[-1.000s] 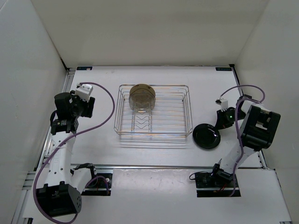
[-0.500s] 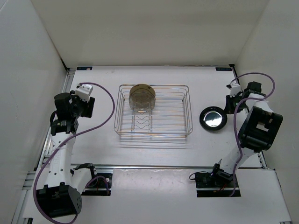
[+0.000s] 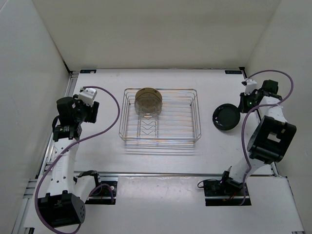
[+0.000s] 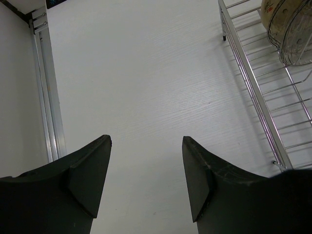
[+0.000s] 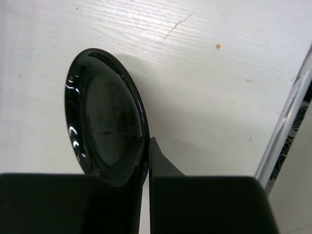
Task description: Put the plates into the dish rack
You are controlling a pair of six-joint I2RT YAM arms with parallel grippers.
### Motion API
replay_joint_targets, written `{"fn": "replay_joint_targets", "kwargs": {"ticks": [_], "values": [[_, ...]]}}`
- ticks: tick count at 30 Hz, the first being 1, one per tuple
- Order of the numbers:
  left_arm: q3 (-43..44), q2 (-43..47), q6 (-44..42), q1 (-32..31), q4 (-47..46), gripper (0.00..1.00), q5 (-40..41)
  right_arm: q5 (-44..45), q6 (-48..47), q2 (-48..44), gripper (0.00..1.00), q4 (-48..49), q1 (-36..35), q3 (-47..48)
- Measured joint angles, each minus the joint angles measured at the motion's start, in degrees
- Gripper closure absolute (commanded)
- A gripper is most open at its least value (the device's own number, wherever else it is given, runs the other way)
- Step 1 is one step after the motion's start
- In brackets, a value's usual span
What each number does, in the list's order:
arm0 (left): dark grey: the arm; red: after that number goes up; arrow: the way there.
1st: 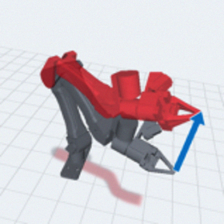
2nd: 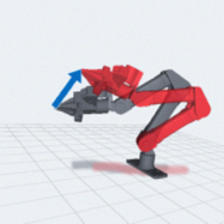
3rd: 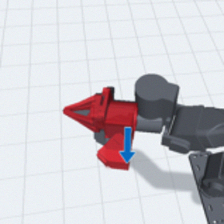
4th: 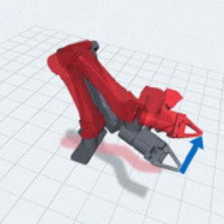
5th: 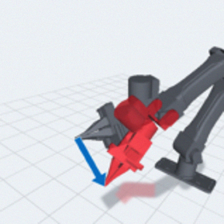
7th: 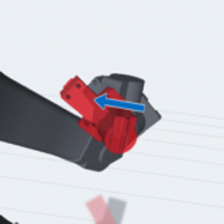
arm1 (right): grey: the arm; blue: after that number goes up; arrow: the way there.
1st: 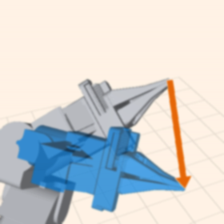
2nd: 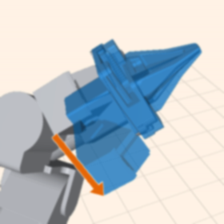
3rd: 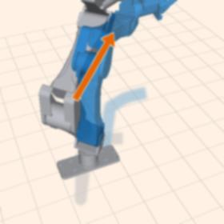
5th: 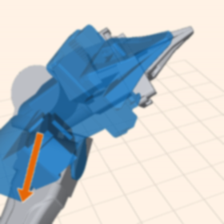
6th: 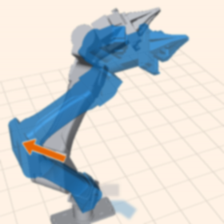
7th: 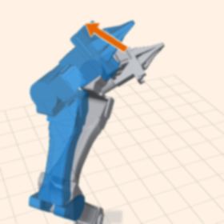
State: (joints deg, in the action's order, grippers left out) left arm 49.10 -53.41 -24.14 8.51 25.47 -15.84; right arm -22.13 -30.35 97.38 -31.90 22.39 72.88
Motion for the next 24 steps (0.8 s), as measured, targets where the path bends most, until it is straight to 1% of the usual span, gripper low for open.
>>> {"fn": "replay_joint_targets", "kwargs": {"ticks": [15,20,24], "values": [[0.00,0.00,0.02,0.00,0.00,0.29,-0.26,-0.13,2.78,-6.05,1.00,-0.11,-0.02,2.14],[0.00,0.00,0.04,0.00,0.00,0.29,-0.59,3.34,3.21,-9.40,1.00,-0.20,-1.31,2.58],[0.00,0.00,0.22,0.00,0.00,0.29,-1.25,7.02,3.10,-11.06,1.00,-1.01,-3.89,7.02]]}}
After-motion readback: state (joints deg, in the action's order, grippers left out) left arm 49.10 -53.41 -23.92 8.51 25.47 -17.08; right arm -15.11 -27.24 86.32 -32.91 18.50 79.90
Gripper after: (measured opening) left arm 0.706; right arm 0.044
